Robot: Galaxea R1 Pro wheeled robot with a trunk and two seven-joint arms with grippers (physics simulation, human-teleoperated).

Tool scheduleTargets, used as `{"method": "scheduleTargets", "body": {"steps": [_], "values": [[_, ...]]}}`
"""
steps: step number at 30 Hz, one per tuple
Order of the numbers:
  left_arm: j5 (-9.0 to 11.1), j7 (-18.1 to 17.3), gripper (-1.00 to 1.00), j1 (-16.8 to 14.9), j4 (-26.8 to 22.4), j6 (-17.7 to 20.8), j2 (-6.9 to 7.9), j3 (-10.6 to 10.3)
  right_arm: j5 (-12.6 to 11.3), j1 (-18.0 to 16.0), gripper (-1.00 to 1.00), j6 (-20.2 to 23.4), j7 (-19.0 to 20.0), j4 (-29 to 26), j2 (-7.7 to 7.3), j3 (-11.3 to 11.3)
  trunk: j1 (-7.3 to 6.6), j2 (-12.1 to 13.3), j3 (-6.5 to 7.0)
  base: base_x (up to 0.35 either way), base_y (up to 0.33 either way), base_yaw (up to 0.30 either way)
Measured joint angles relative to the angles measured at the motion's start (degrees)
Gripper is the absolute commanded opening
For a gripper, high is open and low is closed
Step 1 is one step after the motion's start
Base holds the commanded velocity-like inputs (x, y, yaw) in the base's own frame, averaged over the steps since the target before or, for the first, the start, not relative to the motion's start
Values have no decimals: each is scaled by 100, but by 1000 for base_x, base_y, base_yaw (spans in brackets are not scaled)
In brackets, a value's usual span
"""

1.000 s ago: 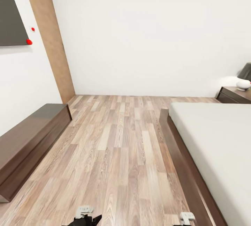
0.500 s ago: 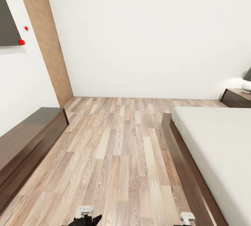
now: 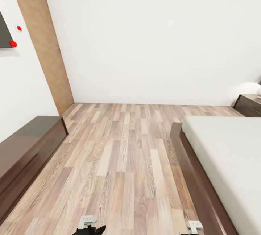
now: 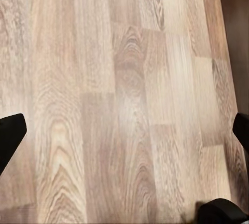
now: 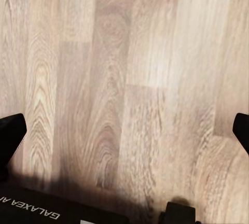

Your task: In the bedroom, move the book from the bed onto either nightstand, and place the two sandals side by side next to the bed.

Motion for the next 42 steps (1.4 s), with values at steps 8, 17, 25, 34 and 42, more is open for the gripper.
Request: {"method": "scheduleTargets", "body": {"steps": [8, 17, 25, 34, 42], "values": [[-2, 8, 100, 0, 6, 14, 4, -1, 3, 1, 100, -6, -4, 0, 0, 5, 0, 0, 0, 332, 0, 0], [-9, 8, 100, 0, 1, 17, 5, 1, 38, -1, 100, -8, -4, 0, 0, 6, 0, 0, 0, 332, 0, 0], [-10, 8, 100, 0, 1, 15, 5, 2, 39, -1, 100, -8, -9, 0, 0, 6, 0, 0, 0, 332, 0, 0], [-10, 5, 100, 0, 3, 14, 5, -4, 11, -1, 100, -8, -13, -3, 0, 5, 0, 0, 0, 332, 0, 0], [-9, 2, 100, 0, 9, 12, 1, -5, 20, 0, 100, -8, -13, -2, 0, 5, 0, 0, 0, 332, 0, 0]]}}
